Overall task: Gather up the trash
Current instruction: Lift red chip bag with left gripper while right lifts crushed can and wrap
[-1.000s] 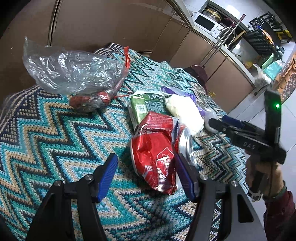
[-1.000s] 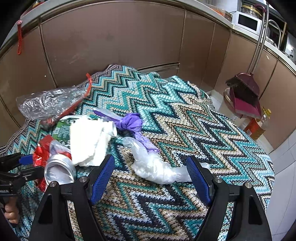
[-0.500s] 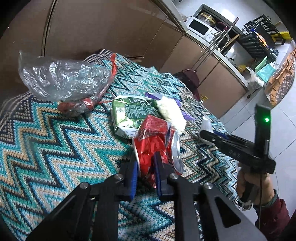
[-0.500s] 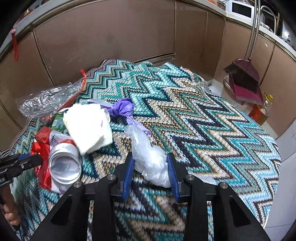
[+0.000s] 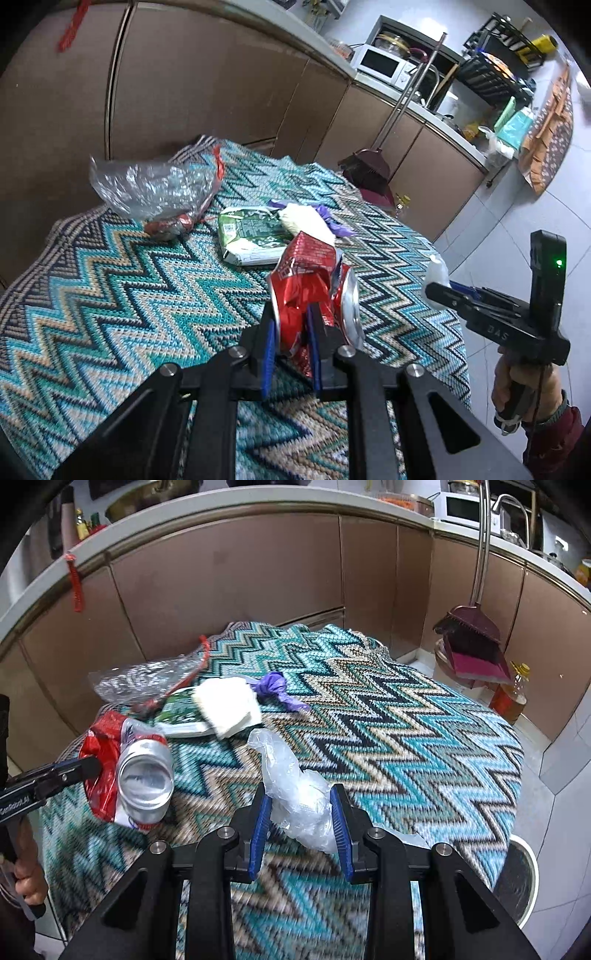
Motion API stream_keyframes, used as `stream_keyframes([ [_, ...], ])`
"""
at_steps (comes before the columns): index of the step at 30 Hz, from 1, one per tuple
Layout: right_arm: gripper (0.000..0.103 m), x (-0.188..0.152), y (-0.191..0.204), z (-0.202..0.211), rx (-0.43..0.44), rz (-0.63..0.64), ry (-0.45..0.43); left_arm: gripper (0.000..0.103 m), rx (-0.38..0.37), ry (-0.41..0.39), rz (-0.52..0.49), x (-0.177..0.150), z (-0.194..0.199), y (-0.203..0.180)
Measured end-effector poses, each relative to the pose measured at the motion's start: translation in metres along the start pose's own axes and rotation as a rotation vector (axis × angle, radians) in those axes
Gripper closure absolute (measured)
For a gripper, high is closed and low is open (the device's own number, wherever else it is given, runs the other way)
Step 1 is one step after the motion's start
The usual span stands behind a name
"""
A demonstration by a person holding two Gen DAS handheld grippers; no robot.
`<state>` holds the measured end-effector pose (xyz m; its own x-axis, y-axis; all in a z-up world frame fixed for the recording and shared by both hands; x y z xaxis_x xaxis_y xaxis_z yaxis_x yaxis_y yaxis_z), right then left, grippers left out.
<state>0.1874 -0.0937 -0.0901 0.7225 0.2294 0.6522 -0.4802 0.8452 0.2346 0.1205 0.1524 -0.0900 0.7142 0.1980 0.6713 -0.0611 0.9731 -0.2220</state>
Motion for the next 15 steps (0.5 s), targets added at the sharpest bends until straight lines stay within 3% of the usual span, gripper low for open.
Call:
stream_keyframes([
  [8,0.071,-0.021,0.001,0.049,0.019,-0.019,-0.070,0.088,0.025,-0.065,-0.073,-0.006,0.040,-0.032],
  [15,0.071,-0.040,-0.021,0.084,0.010,-0.067,-0.127,0.088,0.016,-0.088,-0.133,-0.004,0.058,-0.071],
])
Point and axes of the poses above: each gripper's, at about its wrist camera, not at the fingertips, and z roughly against the way its jaws point, y to its left, x to its top, the point moved 2 cm from there along -z, roughly the way its jaws point, and after that the axes turned 9 degrees about x, right-handed, at the moved point
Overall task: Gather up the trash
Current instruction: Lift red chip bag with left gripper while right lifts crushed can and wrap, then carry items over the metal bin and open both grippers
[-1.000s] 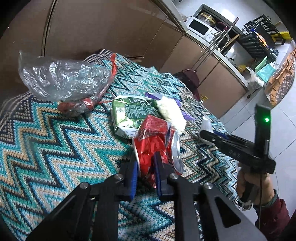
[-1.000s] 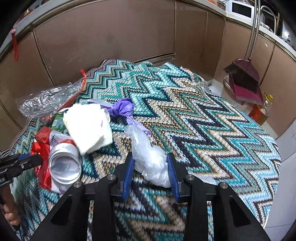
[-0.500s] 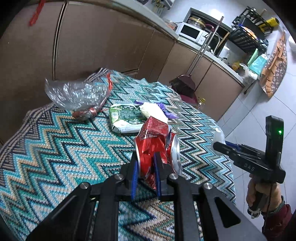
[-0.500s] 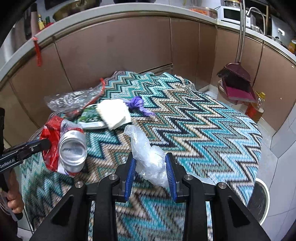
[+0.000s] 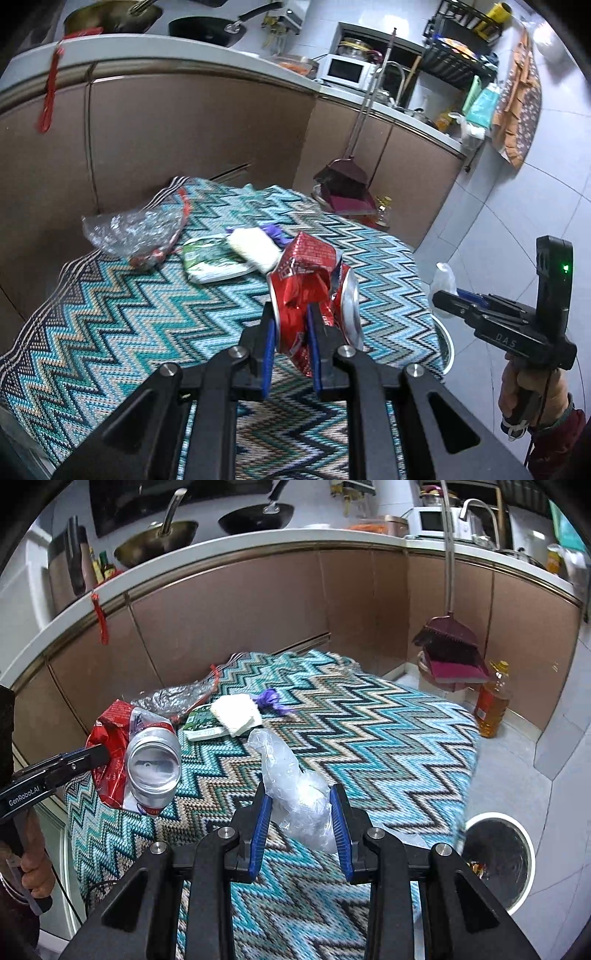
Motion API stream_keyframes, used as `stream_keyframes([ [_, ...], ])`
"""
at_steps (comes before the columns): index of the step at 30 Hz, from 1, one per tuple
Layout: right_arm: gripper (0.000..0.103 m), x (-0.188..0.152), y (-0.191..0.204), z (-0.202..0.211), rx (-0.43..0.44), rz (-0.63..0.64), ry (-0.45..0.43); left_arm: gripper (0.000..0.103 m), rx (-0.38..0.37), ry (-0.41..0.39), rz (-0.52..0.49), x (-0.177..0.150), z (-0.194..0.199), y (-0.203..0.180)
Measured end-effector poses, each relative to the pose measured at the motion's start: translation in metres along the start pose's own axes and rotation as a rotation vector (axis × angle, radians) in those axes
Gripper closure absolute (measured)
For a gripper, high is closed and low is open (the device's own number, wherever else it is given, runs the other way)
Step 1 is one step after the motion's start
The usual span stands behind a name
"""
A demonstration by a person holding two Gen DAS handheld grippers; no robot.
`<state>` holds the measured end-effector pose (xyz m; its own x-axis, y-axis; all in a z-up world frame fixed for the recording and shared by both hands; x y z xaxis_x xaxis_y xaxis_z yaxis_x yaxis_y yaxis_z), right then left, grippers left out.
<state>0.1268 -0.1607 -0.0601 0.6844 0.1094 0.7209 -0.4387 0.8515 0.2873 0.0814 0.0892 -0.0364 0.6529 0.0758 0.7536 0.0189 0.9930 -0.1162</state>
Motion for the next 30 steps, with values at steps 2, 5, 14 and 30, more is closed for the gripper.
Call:
stream_keyframes([
  [2,0.071,-0.004,-0.012,0.009,-0.008,-0.020,-0.015,0.088,-0.007,-0.002,-0.022,0.003,0.002,-0.015],
  [5,0.071,-0.010,-0.035,0.023,-0.028,-0.058,-0.035,0.088,-0.029,0.002,-0.058,0.008,0.001,-0.042],
  [14,0.071,-0.037,-0.129,0.060,-0.135,-0.205,-0.081,0.088,-0.154,0.067,-0.186,0.020,-0.039,-0.158],
  [30,0.070,-0.088,-0.289,0.047,-0.254,-0.486,-0.057,0.088,-0.200,0.246,-0.438,-0.009,-0.177,-0.366],
])
Point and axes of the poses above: each gripper's, at about its wrist camera, not at the fingertips, and z roughly against the way its jaws point, y to its left, x to its top, the point moved 2 cm from there along -z, roughly the way its jaws point, and after that the axes turned 9 degrees about x, right-handed, at the moved point
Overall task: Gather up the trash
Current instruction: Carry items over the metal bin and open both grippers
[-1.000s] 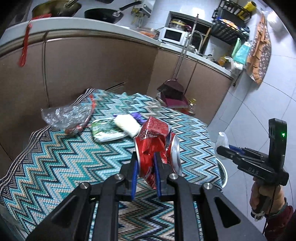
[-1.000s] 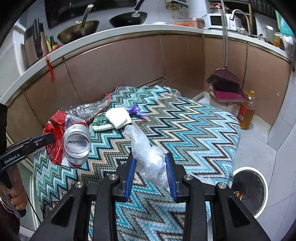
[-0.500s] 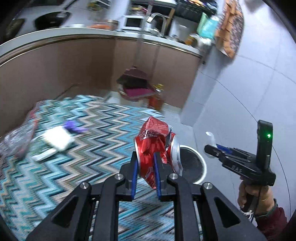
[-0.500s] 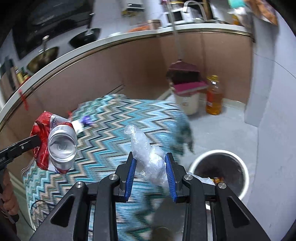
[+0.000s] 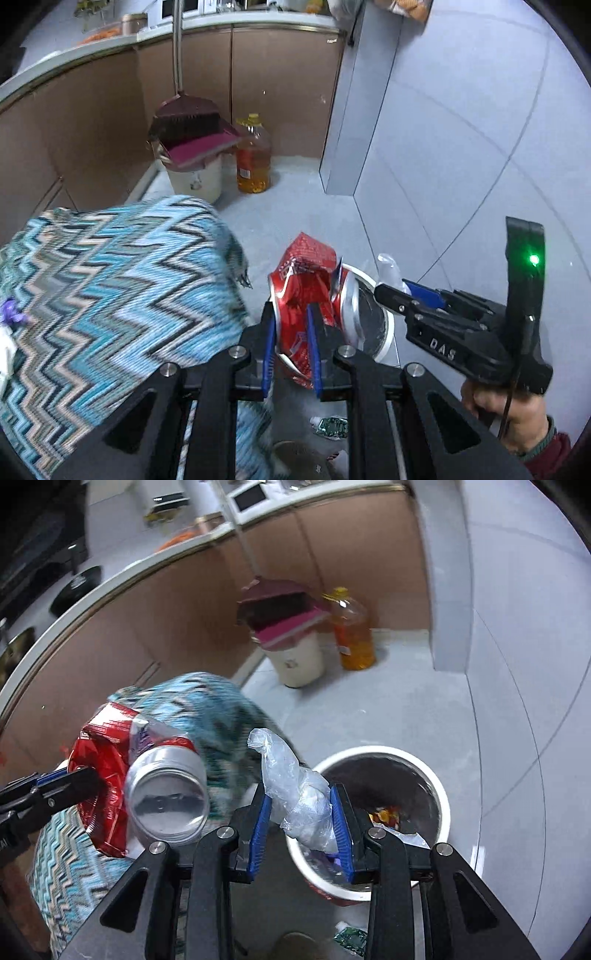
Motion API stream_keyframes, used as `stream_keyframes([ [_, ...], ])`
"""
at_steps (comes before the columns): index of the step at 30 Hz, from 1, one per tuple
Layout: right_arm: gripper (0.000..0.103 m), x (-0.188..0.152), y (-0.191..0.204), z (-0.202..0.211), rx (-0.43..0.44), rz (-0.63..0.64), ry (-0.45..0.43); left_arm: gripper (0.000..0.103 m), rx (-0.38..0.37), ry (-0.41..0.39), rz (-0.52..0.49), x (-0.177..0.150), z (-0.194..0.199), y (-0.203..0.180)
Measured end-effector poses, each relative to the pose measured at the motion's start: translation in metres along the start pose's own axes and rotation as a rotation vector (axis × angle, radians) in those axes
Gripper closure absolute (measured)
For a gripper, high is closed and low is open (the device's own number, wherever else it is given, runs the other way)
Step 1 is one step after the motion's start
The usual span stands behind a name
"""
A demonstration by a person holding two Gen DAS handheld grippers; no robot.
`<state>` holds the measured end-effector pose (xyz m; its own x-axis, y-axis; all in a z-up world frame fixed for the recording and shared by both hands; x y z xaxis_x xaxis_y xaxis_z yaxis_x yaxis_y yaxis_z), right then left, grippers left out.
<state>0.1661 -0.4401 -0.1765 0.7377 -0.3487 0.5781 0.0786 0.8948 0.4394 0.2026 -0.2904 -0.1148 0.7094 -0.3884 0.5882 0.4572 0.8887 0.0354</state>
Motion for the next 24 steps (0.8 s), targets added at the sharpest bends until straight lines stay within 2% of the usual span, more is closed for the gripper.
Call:
stream_keyframes([
  [4,0.066,0.001,-0.019,-0.017,-0.024,-0.044,0.011,0.085,-0.008,0.052,0.008,0.008,-0.042,-0.018],
  [6,0.059,0.002,-0.028,-0.024,-0.033,-0.065,0.014,0.086,-0.034,0.077,0.032,0.012,-0.058,-0.022],
  [9,0.052,0.003,-0.039,-0.030,-0.050,-0.077,0.015,0.086,-0.071,0.098,0.057,0.015,-0.071,-0.025],
  [12,0.052,0.004,-0.043,-0.032,-0.061,-0.083,0.015,0.086,-0.089,0.099,0.070,0.020,-0.075,-0.023],
  [17,0.052,0.000,-0.040,-0.023,-0.066,-0.082,0.009,0.086,-0.091,0.080,0.075,0.023,-0.064,-0.014],
  [24,0.052,0.000,-0.020,0.004,-0.073,-0.045,-0.021,0.086,-0.087,0.012,0.096,0.014,-0.015,0.012],
])
Point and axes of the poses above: each gripper's, at about its wrist camera, not at the fingertips, and z roughly against the way its jaws point, y to its left, x to its top, the point moved 2 cm from there along -z, roughly the way its jaws point, and after that the axes turned 9 degrees about x, right-handed, at the moved point
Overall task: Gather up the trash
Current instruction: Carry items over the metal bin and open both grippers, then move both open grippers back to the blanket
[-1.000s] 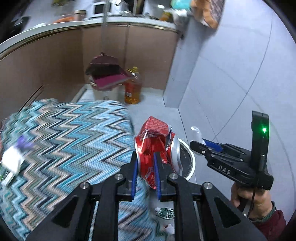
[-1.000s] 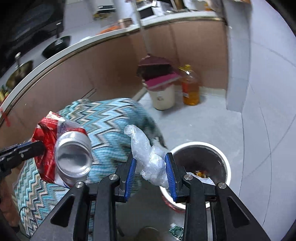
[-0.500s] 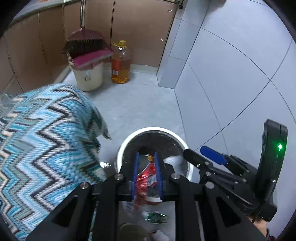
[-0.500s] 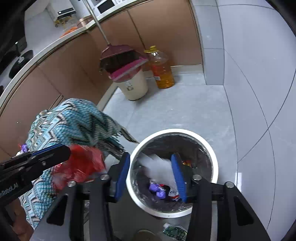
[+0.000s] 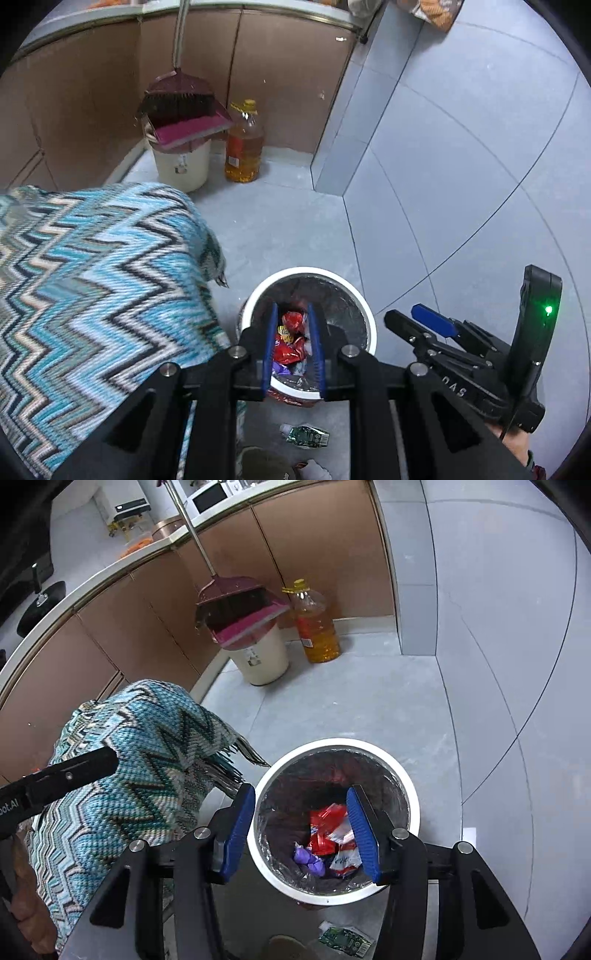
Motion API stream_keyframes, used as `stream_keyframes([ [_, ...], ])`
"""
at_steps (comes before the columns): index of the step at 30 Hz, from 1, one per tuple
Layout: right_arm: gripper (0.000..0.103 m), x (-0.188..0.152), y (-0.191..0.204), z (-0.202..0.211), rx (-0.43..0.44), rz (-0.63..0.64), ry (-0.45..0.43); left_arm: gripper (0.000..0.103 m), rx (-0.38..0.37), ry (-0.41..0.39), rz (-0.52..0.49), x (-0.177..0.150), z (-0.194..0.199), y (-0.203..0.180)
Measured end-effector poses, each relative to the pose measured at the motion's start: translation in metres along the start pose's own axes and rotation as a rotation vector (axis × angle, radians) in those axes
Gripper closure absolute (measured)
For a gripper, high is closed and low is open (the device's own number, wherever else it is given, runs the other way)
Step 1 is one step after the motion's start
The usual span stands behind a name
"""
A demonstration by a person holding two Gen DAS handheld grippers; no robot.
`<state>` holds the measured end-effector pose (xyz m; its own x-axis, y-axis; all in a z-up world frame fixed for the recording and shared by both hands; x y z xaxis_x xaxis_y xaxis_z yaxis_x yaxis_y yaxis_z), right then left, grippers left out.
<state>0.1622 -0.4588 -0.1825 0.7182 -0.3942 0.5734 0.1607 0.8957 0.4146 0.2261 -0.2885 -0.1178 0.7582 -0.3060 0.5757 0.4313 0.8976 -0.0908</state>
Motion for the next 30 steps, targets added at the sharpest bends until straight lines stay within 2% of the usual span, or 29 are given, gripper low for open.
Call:
stream_keyframes([
  [4,0.051,0.000,0.019,0.026,-0.005,0.043,-0.030,0.086,0.025,-0.054,0.006,-0.003,0.035,0.016],
  [6,0.047,0.000,0.026,0.038,-0.002,0.054,-0.047,0.085,0.045,-0.083,0.008,-0.008,0.056,0.024],
  [7,0.047,0.000,0.030,0.043,-0.001,0.059,-0.054,0.081,0.060,-0.102,0.009,-0.010,0.067,0.029],
  [11,0.046,0.001,0.051,0.065,0.001,0.088,-0.079,0.054,0.115,-0.170,0.025,-0.022,0.107,0.046],
  [18,0.042,-0.004,0.100,0.103,0.031,0.159,-0.124,0.053,0.174,-0.239,0.080,-0.051,0.166,0.087],
  [30,0.039,-0.030,0.202,0.157,0.140,0.324,-0.167,0.053,0.271,-0.309,0.178,-0.113,0.240,0.157],
])
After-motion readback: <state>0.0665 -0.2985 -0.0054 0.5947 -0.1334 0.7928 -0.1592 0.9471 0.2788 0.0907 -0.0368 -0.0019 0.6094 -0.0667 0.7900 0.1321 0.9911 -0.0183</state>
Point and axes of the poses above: each gripper's, at about its wrist camera, not at the fingertips, and z roughly against the way its jaws point, y to its left, x to its top, the point moved 2 cm from there along -z, roughly the way its jaws point, and after that the axes turned 9 degrees about x, right-handed, at the moved point
